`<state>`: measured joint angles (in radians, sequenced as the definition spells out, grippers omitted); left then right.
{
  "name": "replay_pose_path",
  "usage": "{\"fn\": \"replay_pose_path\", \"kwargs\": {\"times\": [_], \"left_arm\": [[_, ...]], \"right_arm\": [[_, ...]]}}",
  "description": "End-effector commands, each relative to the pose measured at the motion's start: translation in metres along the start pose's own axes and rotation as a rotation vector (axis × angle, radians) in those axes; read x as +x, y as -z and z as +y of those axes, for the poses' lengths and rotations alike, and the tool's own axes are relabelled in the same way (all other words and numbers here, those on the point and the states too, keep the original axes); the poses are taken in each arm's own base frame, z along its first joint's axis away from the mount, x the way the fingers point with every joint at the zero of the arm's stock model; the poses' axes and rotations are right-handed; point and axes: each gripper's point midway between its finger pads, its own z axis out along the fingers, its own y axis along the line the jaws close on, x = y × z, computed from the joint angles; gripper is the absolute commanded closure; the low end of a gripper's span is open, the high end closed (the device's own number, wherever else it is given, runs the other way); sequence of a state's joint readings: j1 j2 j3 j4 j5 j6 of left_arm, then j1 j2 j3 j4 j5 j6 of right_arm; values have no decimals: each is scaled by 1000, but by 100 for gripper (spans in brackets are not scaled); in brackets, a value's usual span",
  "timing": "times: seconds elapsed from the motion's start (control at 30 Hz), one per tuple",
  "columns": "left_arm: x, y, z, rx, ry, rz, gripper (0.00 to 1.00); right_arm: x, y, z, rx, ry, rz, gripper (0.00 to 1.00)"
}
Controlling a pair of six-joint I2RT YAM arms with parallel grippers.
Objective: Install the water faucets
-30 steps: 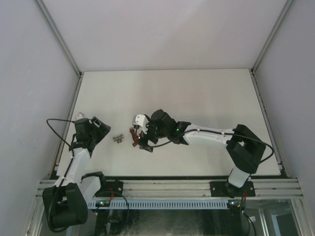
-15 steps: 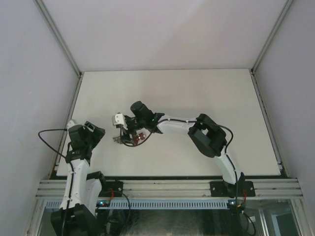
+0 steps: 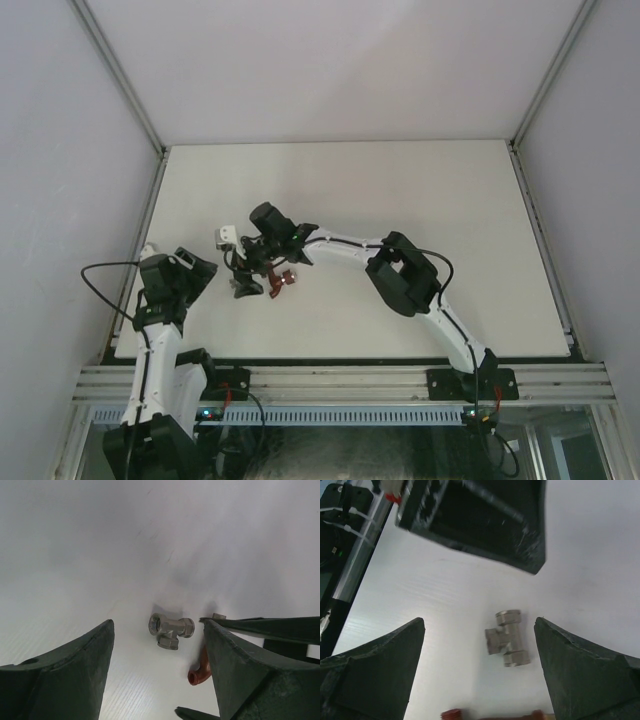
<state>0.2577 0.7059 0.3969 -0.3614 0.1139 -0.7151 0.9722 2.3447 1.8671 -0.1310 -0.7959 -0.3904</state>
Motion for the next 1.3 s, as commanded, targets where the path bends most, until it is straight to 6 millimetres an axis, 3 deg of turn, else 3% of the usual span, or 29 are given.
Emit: {"fn": "replay_pose_path", "kwargs": {"times": [0.0,0.3,0.5,0.77,0.87,0.93,1.03,1.1,1.13,1.23,1.27], "left_arm": [[-18,6,-19,60,-14,-35,23],[-17,6,-17,55,-8,-44,22],[-20,7,-22,75,-21,-42,22],[-17,5,-19,69,-17,-33,22],[-16,4,-19,69,-15,-27,22],[-16,3,-19,66,-18,-23,22],[-14,2,-19,72,-17,-16,22],[-14,1,-20,80,-11,-14,22],[-13,1,-21,88,-6,-12,22],[-8,1,-28,136,1,4,21],[-6,3,-34,168,-6,14,21]], "right_arm": [[4,-9,9,10,-79,6,11],[27,-10,-21,87,-93,52,10],[50,-19,-14,87,-105,83,14],[74,-22,-20,112,-72,113,24],[77,-24,-18,110,-69,133,43],[79,-22,-14,105,-50,145,43],[78,-13,-12,138,-25,131,58],[73,-8,-8,141,-15,106,85],[67,-5,-7,150,-17,92,93],[36,7,0,168,13,28,100],[17,16,3,178,40,-11,100]]}}
